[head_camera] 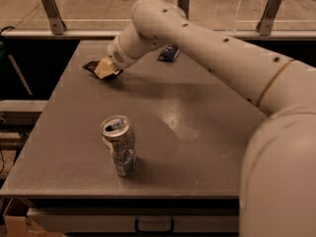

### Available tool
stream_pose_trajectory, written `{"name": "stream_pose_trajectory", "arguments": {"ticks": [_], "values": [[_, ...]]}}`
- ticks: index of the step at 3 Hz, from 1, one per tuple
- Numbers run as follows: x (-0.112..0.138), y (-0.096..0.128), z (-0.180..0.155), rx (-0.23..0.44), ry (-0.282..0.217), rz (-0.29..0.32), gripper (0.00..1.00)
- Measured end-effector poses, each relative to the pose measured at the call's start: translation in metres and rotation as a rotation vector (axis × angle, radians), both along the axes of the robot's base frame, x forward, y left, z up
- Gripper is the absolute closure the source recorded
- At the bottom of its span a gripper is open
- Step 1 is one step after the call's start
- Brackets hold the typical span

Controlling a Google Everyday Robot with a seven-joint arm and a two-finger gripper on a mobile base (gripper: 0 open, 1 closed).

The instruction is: Pick rxbar chocolate

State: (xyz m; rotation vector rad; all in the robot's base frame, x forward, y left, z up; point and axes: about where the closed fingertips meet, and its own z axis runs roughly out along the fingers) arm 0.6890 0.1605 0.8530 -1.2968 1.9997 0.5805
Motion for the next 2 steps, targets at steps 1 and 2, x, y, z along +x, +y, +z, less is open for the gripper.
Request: {"name": "stream_pose_trajectory", "arguments": {"ticks": [1, 2], "values": [[0.0001, -0.0209, 0.0009, 0.000, -0.035, 0.021, 1.00], [0.0001, -0.0208, 0.0008, 0.000, -0.035, 0.021, 1.00]]}}
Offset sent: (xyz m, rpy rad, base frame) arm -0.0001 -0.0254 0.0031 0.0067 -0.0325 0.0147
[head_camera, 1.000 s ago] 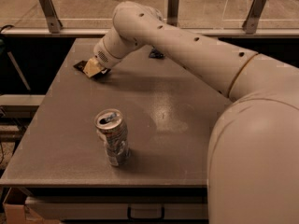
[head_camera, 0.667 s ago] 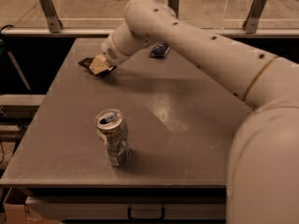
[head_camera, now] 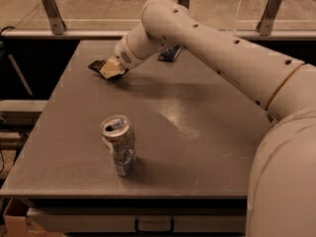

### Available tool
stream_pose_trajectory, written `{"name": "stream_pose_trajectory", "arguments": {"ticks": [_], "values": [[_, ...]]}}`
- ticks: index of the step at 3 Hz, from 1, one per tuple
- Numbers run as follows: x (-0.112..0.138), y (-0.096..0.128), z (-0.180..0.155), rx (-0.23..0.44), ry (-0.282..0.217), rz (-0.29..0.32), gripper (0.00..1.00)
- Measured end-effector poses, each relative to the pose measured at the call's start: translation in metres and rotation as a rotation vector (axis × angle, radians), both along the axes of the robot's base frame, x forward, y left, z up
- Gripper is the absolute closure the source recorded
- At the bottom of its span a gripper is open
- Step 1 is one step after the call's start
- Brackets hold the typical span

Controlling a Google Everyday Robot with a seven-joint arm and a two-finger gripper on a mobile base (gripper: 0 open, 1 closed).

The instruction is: Pick rxbar chocolate

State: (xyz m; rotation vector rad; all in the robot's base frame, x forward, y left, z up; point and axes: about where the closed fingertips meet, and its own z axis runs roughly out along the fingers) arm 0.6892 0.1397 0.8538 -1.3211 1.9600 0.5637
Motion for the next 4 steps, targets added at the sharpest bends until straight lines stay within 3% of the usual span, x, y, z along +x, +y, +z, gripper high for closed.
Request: {"name": "stream_pose_trajectory", "arguments": {"ticks": [1, 2, 3, 4], "values": [[-0.011, 0.004, 0.015, -0.004, -0.014, 0.004, 1.00], [-0.033, -0.001, 0.057, 0.019, -0.079, -0.015, 1.00], [-0.058, -0.015, 0.105, 0.098, -0.167, -0.034, 1.00], [-0.061, -0.030, 0.120, 0.130, -0.194, -0.058, 1.00]]}}
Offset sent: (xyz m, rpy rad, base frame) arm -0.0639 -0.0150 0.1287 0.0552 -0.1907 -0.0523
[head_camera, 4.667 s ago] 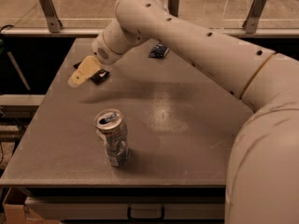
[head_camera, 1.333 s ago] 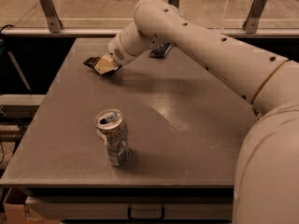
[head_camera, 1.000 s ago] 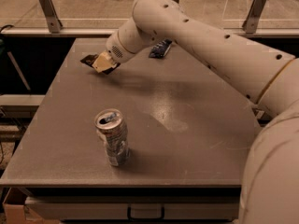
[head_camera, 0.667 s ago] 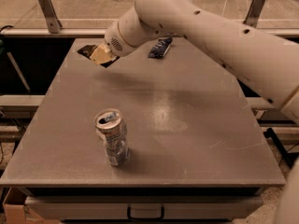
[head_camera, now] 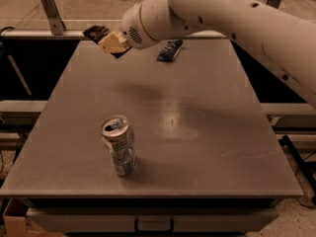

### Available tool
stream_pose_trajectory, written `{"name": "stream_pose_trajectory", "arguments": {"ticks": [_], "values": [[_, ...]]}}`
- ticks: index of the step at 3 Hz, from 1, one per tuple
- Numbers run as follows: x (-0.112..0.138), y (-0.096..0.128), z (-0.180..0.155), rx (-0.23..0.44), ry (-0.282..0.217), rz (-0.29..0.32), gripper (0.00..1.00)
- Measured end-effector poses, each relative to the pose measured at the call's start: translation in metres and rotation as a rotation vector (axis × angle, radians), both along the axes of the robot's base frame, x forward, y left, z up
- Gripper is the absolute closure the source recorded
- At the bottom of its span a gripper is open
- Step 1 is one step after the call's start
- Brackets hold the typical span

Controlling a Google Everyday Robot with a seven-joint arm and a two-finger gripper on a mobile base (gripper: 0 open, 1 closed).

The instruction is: Pick rxbar chocolate

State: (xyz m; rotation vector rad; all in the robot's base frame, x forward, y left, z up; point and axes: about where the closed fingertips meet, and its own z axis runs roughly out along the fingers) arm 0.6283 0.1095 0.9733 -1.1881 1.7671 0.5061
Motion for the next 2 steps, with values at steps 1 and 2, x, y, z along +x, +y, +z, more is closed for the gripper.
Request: {"name": "stream_pose_trajectory", "arguments": {"ticks": [1, 2], "values": [[-0.0012, 0.0024, 0.0005, -0.001, -0.001, 0.004, 0.83], [-0.0023, 0.0046, 0.0010, -0.001, -0.002, 0.008, 0.60]]}}
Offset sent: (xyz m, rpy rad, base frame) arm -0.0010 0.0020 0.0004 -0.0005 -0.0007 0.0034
